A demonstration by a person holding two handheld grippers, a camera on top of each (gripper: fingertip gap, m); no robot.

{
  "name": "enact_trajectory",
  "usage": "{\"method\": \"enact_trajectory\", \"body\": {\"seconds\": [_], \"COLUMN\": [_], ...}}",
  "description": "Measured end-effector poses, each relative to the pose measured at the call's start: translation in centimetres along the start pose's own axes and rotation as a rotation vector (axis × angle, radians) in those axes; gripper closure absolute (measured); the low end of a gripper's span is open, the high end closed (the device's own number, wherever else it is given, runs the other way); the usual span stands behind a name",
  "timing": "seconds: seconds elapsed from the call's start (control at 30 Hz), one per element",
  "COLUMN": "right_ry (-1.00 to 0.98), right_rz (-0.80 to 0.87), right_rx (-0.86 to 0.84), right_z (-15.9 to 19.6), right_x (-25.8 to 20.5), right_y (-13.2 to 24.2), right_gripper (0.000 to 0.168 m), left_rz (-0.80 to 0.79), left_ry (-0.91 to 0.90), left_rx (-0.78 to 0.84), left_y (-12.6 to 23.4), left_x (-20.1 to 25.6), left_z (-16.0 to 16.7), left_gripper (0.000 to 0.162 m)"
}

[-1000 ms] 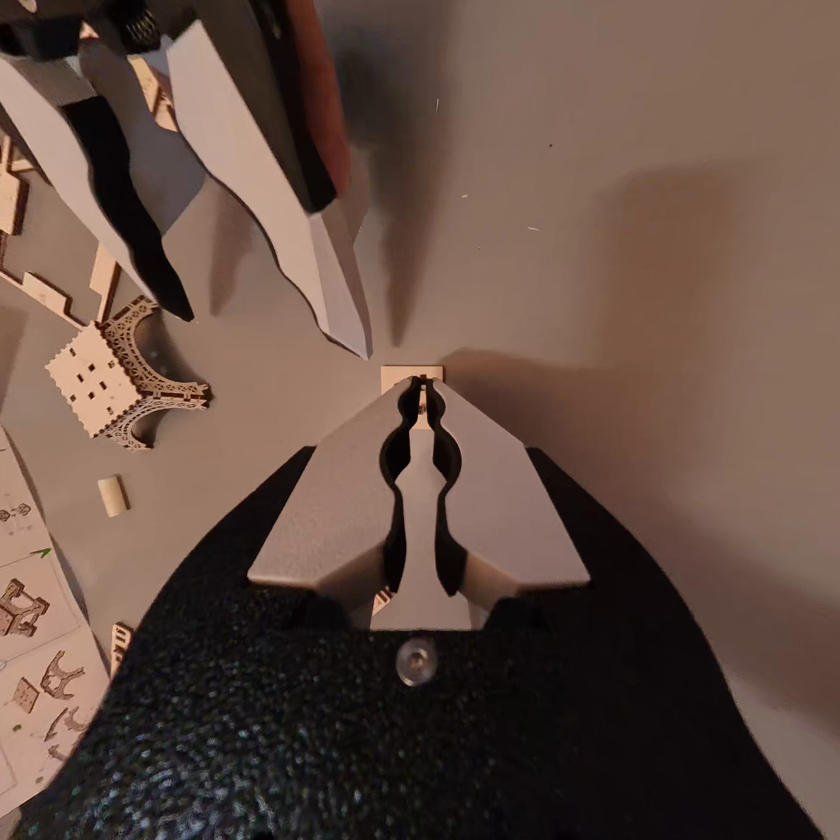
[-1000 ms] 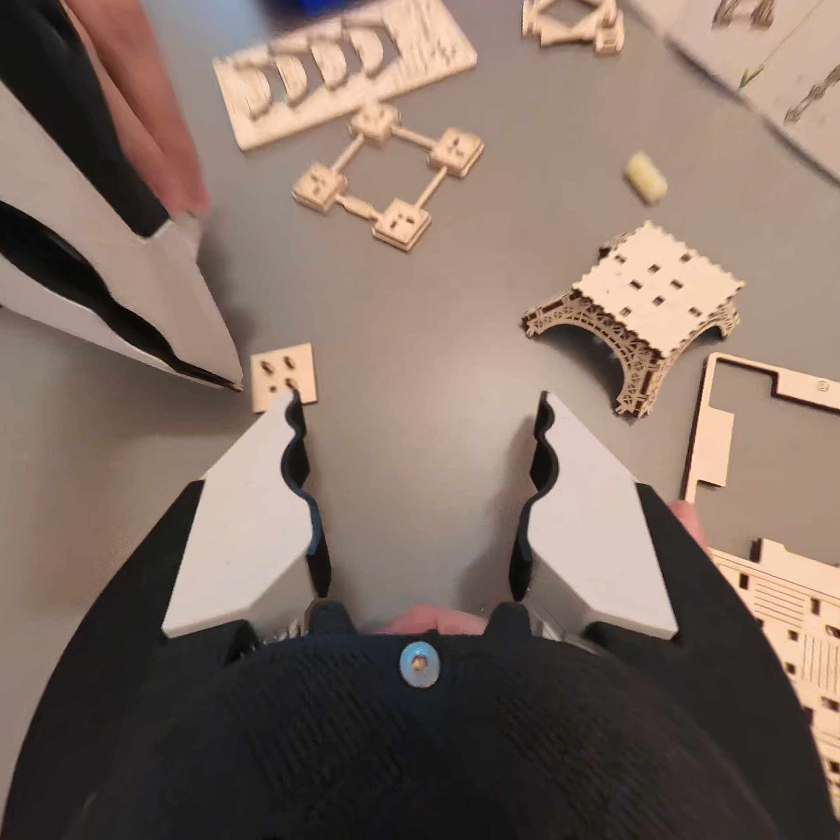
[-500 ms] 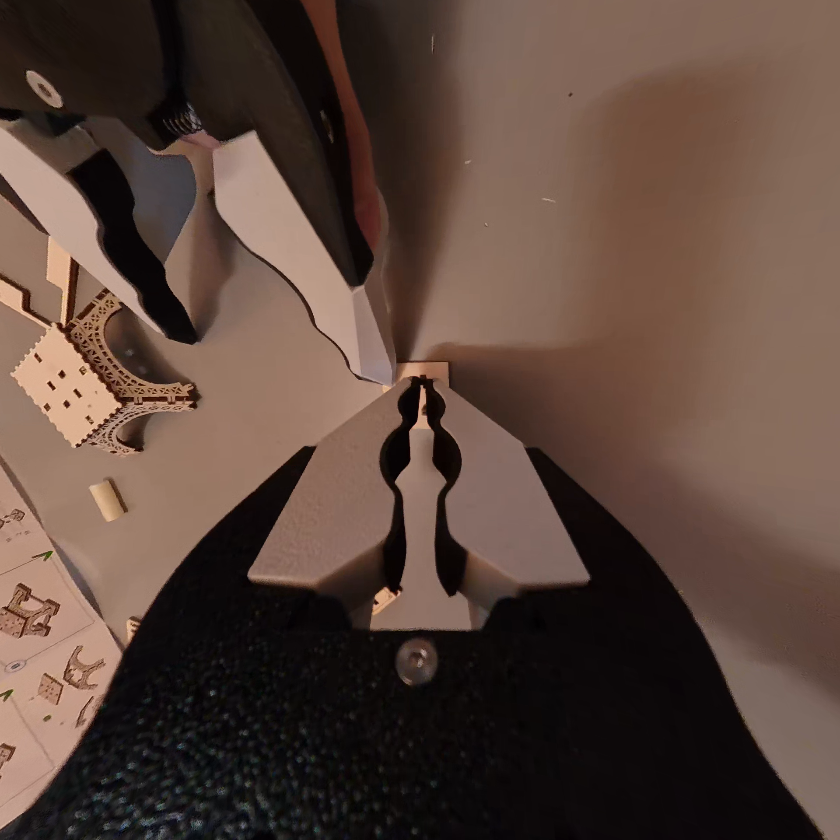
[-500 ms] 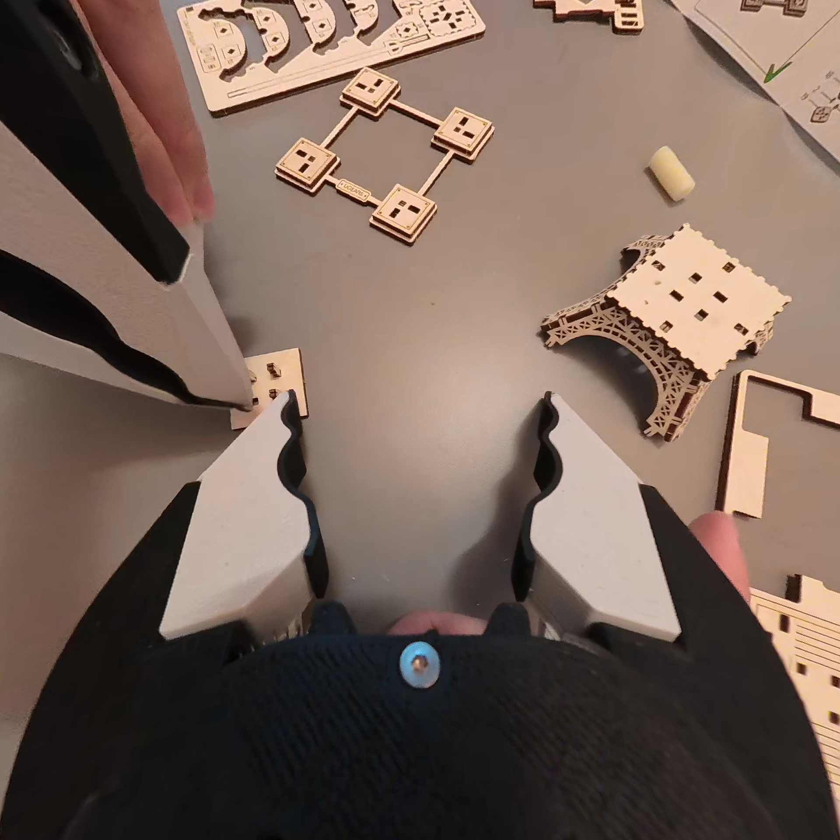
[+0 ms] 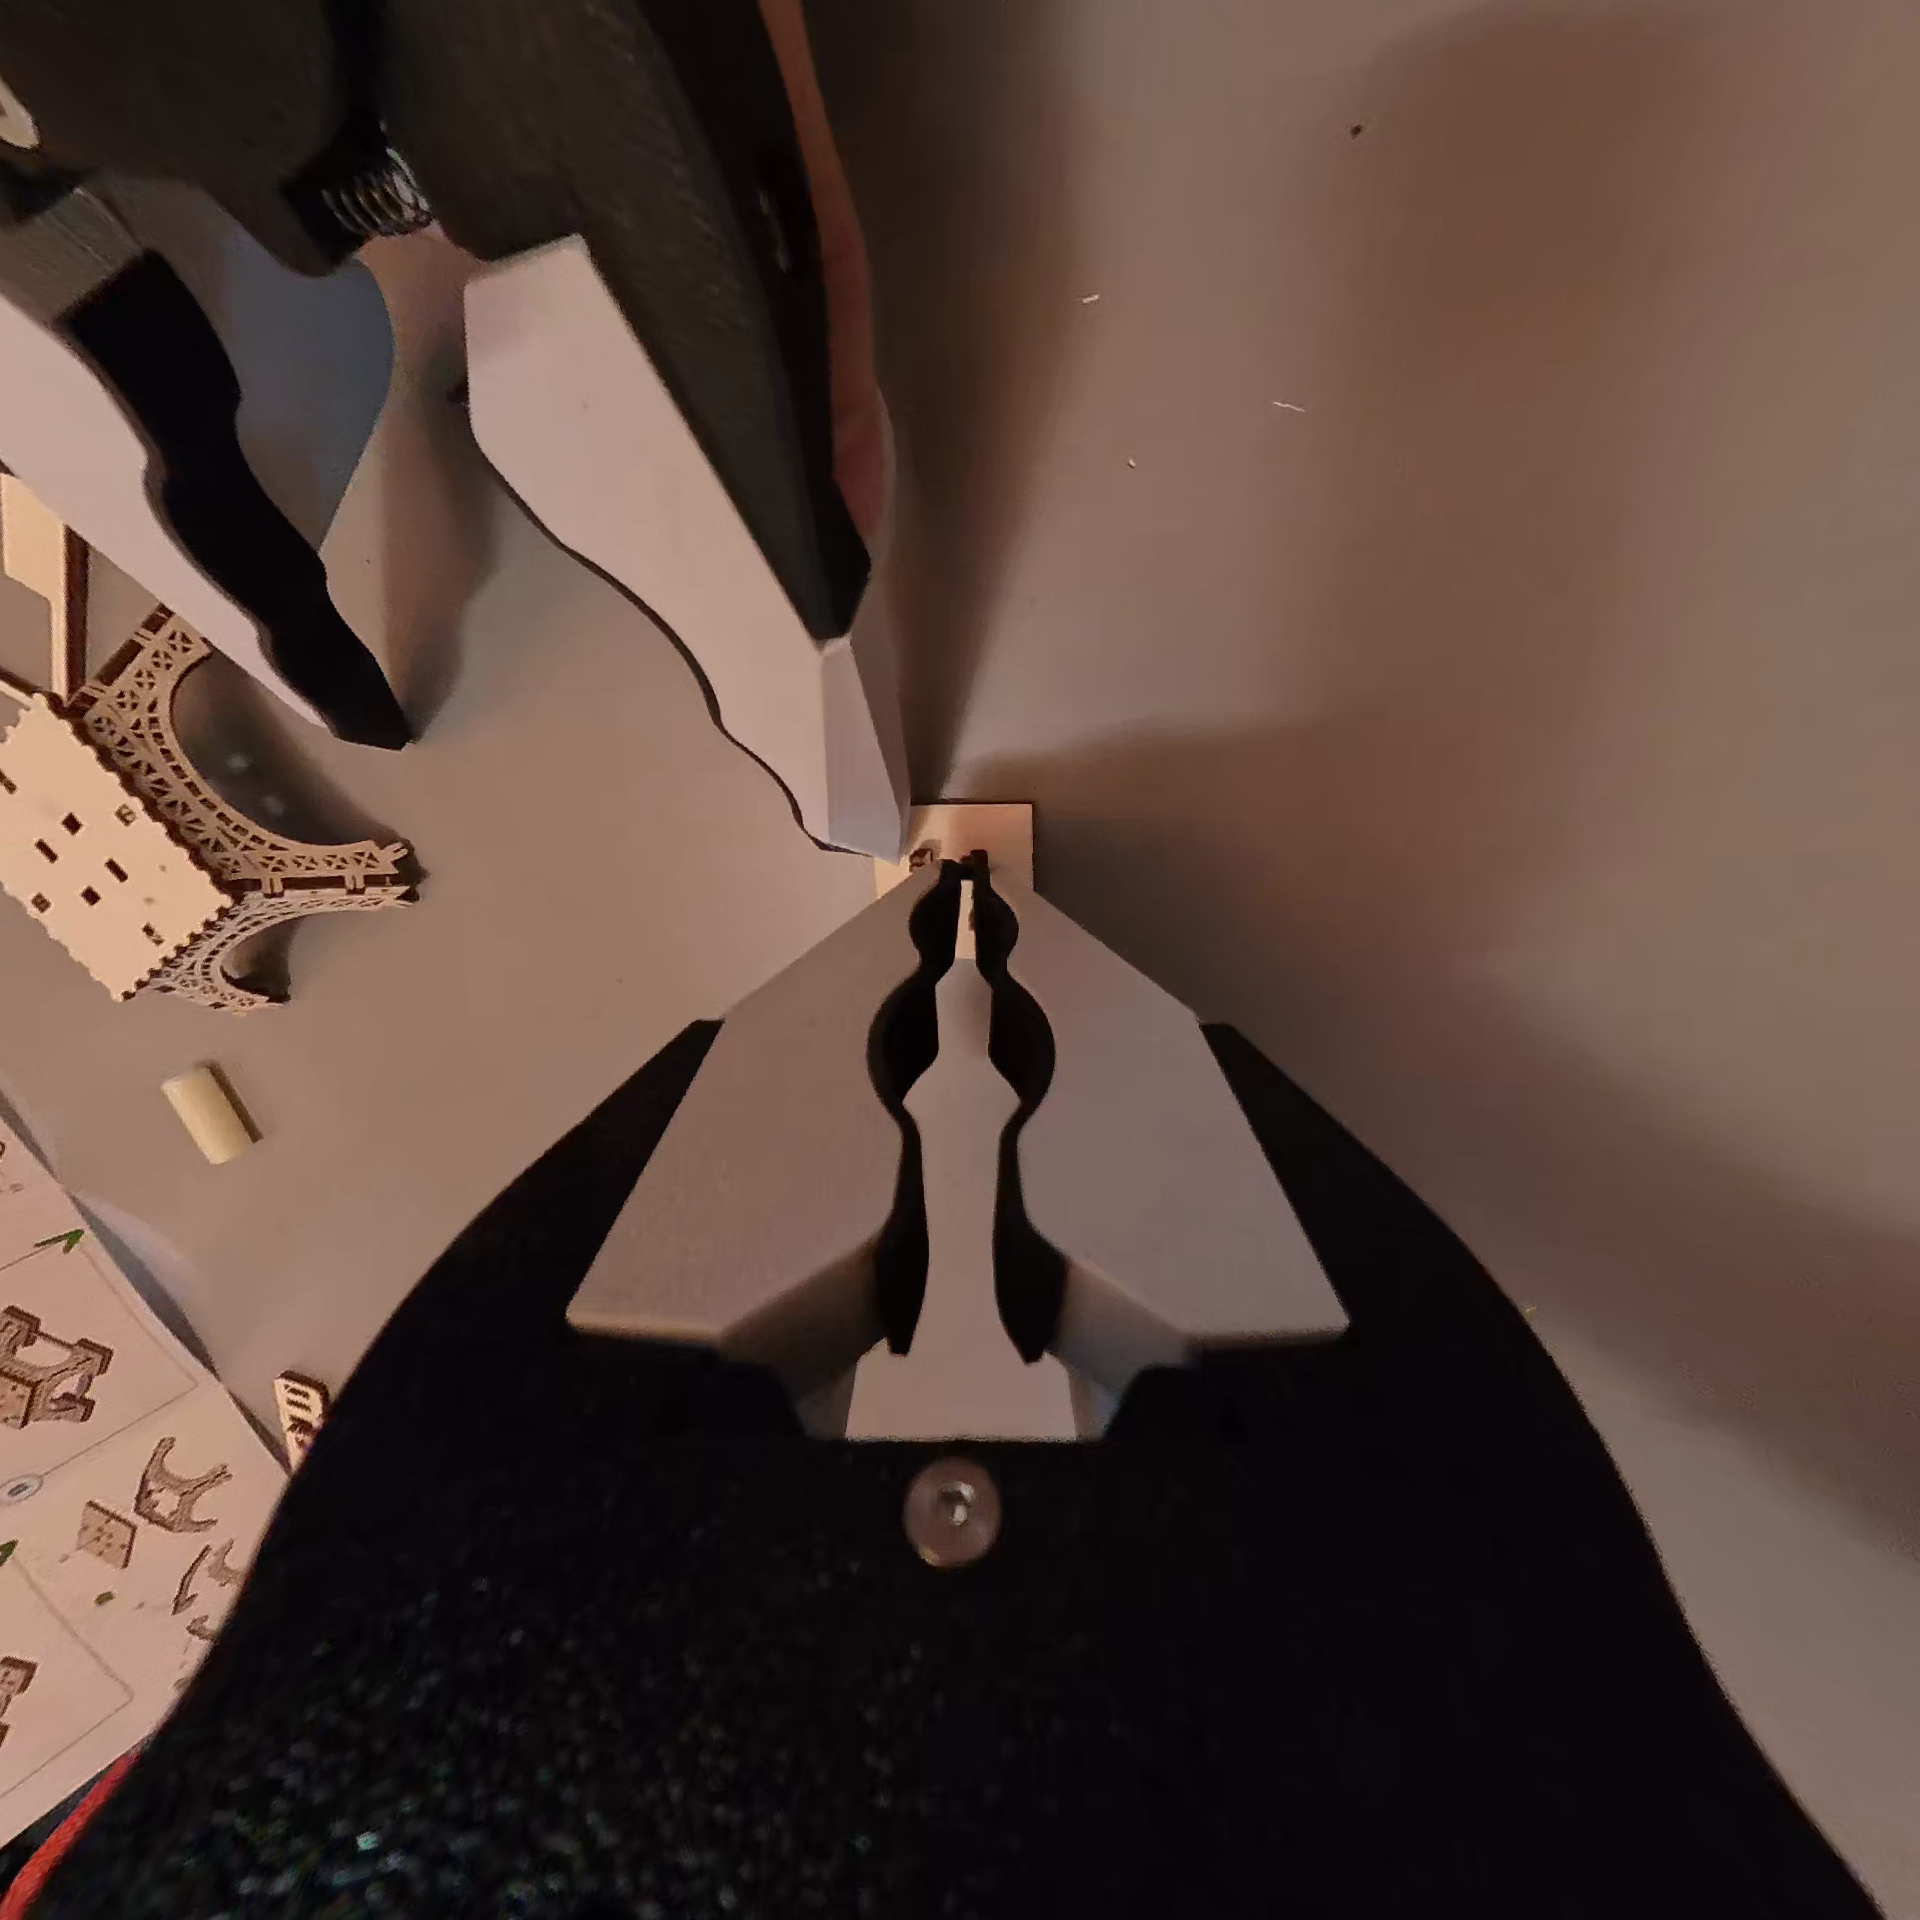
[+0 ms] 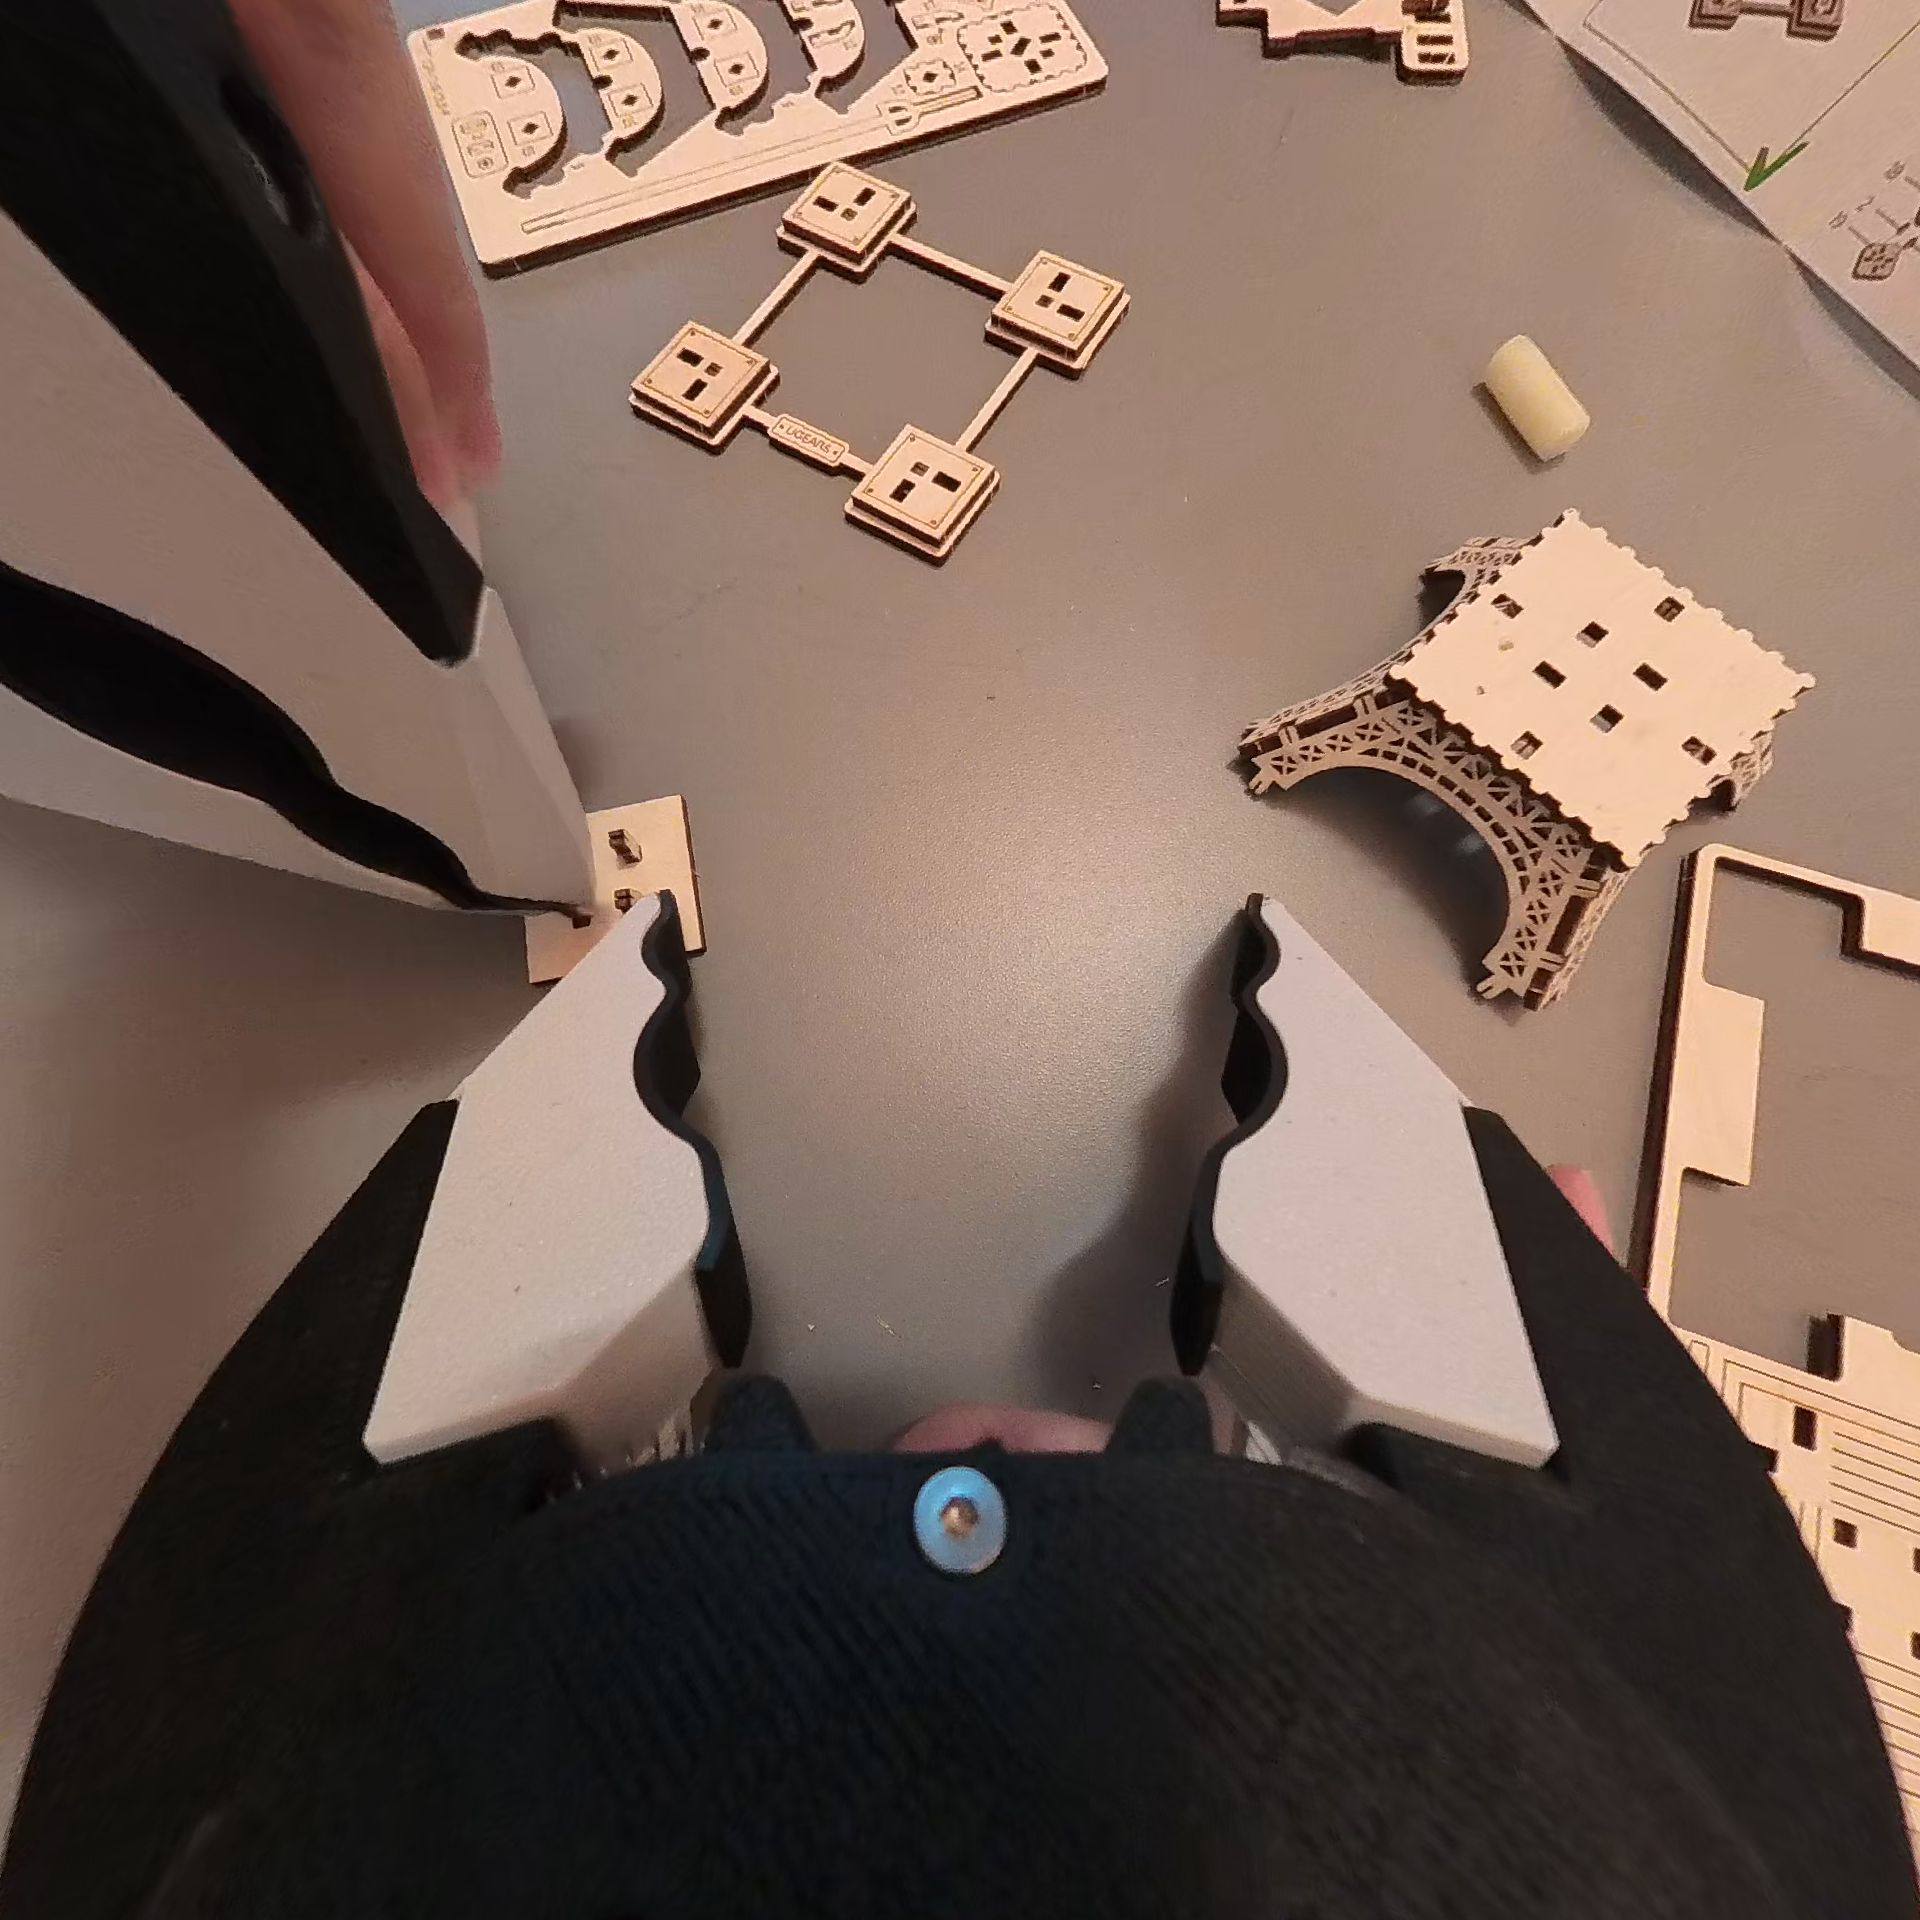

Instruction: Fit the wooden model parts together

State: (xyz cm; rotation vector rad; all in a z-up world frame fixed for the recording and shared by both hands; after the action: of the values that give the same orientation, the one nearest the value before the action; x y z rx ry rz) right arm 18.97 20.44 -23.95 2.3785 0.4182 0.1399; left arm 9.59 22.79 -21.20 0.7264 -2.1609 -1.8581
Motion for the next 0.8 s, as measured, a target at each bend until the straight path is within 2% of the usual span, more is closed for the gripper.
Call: {"method": "enact_trajectory", "body": {"seconds": [0.03, 0.33, 0.8], "right_ry": [0.0, 0.0, 0.0], "right_rz": [0.0, 0.0, 0.0], "right_rx": [0.0, 0.0, 0.0], "right_z": [0.0, -0.01, -0.04], "right_x": [0.0, -0.01, -0.02], "right_y": [0.0, -0.01, -0.01], "right_gripper": [0.065, 0.065, 0.065], "left_rz": [0.006, 0.019, 0.101], "left_ry": [0.002, 0.05, -0.032], "left_rx": [0.004, 0.032, -0.073], "left_y": [-0.1, -0.15, -0.21], "left_x": [0.02, 0.03, -0.51], "left_z": [-0.02, 0.32, -0.33], "left_gripper": [0.162, 0.162, 0.162]}}
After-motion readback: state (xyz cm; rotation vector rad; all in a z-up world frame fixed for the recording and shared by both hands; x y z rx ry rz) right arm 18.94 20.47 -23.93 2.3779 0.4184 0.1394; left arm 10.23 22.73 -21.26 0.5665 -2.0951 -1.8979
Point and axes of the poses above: each gripper's, where its closed fingertips meet, y back along the fingers, z out of its underside, x = y × z across the jaws, the point moved 7 cm from there along y, back along the fingers, and after that the axes turned 1 degree about y, right-handed, at the moved point
